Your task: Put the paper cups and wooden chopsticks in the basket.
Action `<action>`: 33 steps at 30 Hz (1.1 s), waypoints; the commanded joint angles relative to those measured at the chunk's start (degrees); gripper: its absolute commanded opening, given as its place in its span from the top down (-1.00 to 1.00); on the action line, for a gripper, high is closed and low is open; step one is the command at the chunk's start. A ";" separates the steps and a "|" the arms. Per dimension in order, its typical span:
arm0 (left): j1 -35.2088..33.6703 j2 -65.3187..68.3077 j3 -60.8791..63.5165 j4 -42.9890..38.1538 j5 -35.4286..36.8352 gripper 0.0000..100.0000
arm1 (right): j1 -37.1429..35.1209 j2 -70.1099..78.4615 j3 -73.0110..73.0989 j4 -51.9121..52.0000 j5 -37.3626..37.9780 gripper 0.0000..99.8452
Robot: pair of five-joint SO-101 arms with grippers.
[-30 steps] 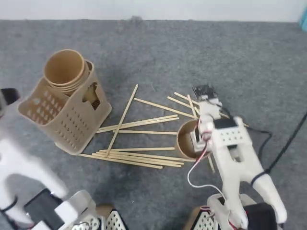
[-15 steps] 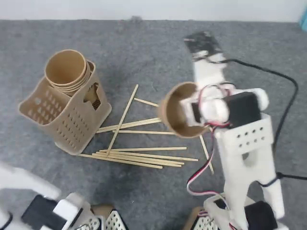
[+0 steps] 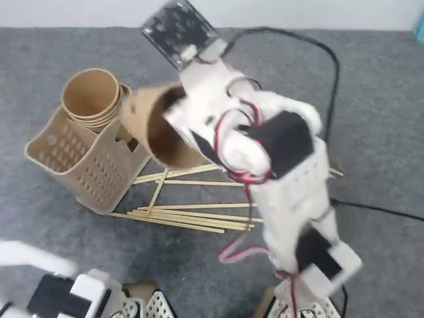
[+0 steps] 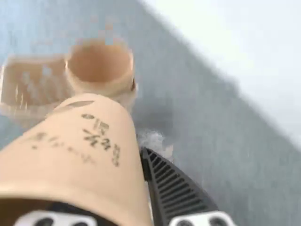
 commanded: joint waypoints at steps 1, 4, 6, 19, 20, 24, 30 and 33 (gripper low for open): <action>-2.64 -1.93 8.84 -11.52 2.20 0.38 | -0.48 8.92 -11.08 -4.97 0.88 0.99; -3.25 -1.93 15.25 -18.73 2.20 0.38 | -0.48 15.43 -14.07 -10.68 1.05 0.99; -3.69 -1.93 18.95 -22.68 2.20 0.38 | -0.48 18.51 -14.15 -15.43 1.05 0.99; -3.16 -1.93 34.86 -40.00 2.20 0.38 | -2.86 28.18 -14.07 -31.52 0.70 0.98; -3.16 -1.93 35.30 -40.62 2.20 0.38 | -2.95 28.44 -14.07 -31.25 0.70 0.98; -3.16 -1.85 35.82 -41.14 2.20 0.38 | -2.95 28.97 -14.07 -31.16 0.70 0.98; -3.16 -1.93 37.05 -41.23 2.02 0.38 | -3.65 28.97 -14.07 -29.14 -3.96 0.70; -2.55 -1.93 37.85 -41.23 1.76 0.38 | -3.82 28.62 -14.51 -29.76 -5.80 0.63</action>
